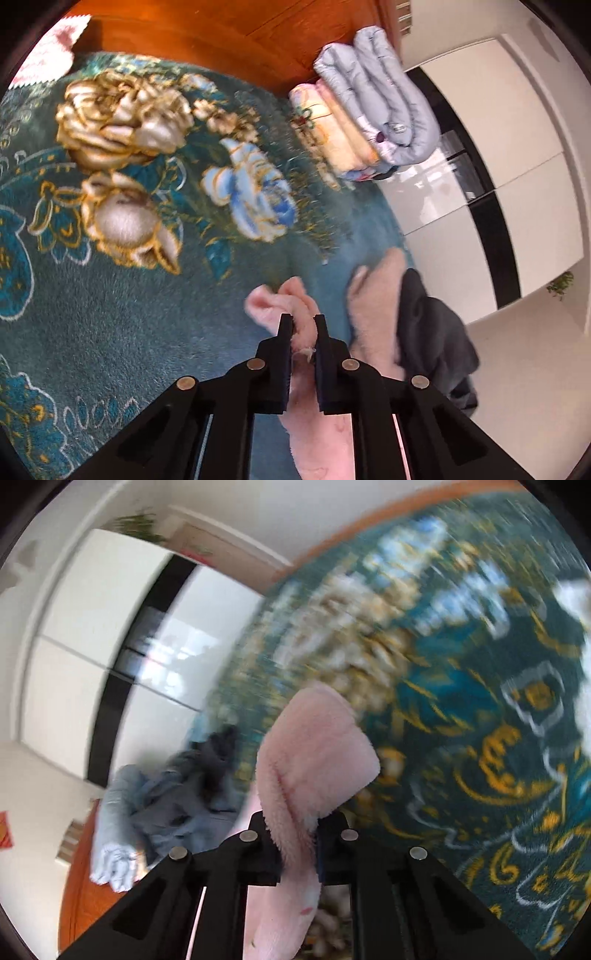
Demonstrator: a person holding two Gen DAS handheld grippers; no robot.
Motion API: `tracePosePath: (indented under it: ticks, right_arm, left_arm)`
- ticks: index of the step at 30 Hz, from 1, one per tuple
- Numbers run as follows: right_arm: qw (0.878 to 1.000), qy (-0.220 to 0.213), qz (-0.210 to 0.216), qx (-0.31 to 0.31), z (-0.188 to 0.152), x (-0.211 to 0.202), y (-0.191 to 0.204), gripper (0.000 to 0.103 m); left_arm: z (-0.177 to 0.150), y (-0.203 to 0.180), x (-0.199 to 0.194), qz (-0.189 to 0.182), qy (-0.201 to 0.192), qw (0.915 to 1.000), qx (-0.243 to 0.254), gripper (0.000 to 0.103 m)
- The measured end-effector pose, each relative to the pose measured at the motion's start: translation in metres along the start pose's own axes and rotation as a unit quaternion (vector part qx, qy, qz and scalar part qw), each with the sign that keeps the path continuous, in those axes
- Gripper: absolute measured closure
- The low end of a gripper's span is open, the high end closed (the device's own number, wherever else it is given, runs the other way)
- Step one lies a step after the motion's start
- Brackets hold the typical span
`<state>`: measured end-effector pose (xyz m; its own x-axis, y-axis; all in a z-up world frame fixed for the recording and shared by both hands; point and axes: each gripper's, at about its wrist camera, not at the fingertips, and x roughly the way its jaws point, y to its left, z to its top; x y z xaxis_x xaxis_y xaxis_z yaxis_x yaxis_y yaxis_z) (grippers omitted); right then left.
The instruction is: Fold clothes
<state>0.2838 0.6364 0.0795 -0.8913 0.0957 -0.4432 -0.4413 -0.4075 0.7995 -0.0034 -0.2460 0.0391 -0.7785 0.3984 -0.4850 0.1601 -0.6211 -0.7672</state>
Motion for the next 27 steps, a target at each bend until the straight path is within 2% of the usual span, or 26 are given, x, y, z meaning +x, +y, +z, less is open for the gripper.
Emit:
tracePosePath:
  ticks: [2, 5, 8, 9, 11, 12, 14, 16, 19, 20, 21, 23, 24, 26, 27]
  right_arm:
    - [0.999, -0.014, 0.038, -0.03, 0.003, -0.025, 0.015, 0.09]
    - [0.997, -0.023, 0.042, -0.066, -0.009, -0.049, 0.014, 0.09]
    - [0.998, 0.002, 0.001, -0.066, -0.024, -0.055, -0.023, 0.09]
    - [0.998, 0.018, -0.02, -0.057, -0.028, -0.053, -0.038, 0.09]
    - [0.997, 0.041, -0.06, -0.031, -0.033, -0.044, -0.062, 0.09]
    - [0.996, 0.047, -0.072, -0.019, -0.035, -0.041, -0.071, 0.09]
    - [0.997, 0.047, -0.068, -0.003, -0.035, -0.039, -0.08, 0.089]
    - [0.996, 0.05, -0.072, -0.002, -0.033, -0.038, -0.078, 0.088]
    - [0.994, 0.052, -0.09, -0.025, -0.03, -0.042, -0.065, 0.083]
    - [0.994, 0.051, -0.095, -0.031, -0.032, -0.046, -0.062, 0.076]
    - [0.993, 0.047, -0.103, -0.034, -0.033, -0.049, -0.062, 0.066]
    - [0.989, 0.029, -0.141, -0.035, -0.035, -0.062, -0.064, 0.054]
    - [0.986, 0.018, -0.164, -0.035, -0.036, -0.069, -0.063, 0.052]
    - [0.976, -0.005, -0.214, -0.043, -0.039, -0.082, -0.056, 0.052]
    - [0.973, -0.012, -0.225, -0.057, -0.041, -0.086, -0.048, 0.052]
  left_arm:
    - [0.002, -0.011, -0.029, -0.021, -0.004, 0.9992, 0.034, 0.093]
    - [-0.012, 0.01, -0.059, 0.01, 0.002, 0.9982, 0.059, 0.093]
    - [-0.029, 0.063, -0.067, 0.063, 0.025, 0.9973, 0.029, 0.093]
    - [-0.034, 0.081, -0.067, 0.081, 0.028, 0.9963, 0.011, 0.101]
    - [-0.041, 0.116, -0.07, 0.103, 0.031, 0.9938, -0.028, 0.103]
    - [-0.043, 0.13, -0.074, 0.096, 0.028, 0.9936, -0.052, 0.103]
    - [-0.046, 0.148, -0.081, 0.085, 0.025, 0.9926, -0.082, 0.103]
    - [-0.05, 0.156, -0.088, 0.08, 0.022, 0.9928, -0.087, 0.103]
    - [-0.058, 0.161, -0.094, 0.053, 0.023, 0.994, -0.093, 0.103]
    - [-0.062, 0.161, -0.096, 0.047, 0.024, 0.9945, -0.091, 0.102]
    - [-0.066, 0.16, -0.098, 0.042, 0.026, 0.9951, -0.085, 0.099]
    - [-0.075, 0.157, -0.101, 0.036, 0.031, 0.9963, -0.072, 0.097]
    - [-0.08, 0.156, -0.101, 0.034, 0.034, 0.9966, -0.067, 0.092]
    - [-0.09, 0.154, -0.099, 0.023, 0.043, 0.997, -0.061, 0.07]
    - [-0.095, 0.152, -0.099, 0.018, 0.041, 0.9974, -0.056, 0.058]
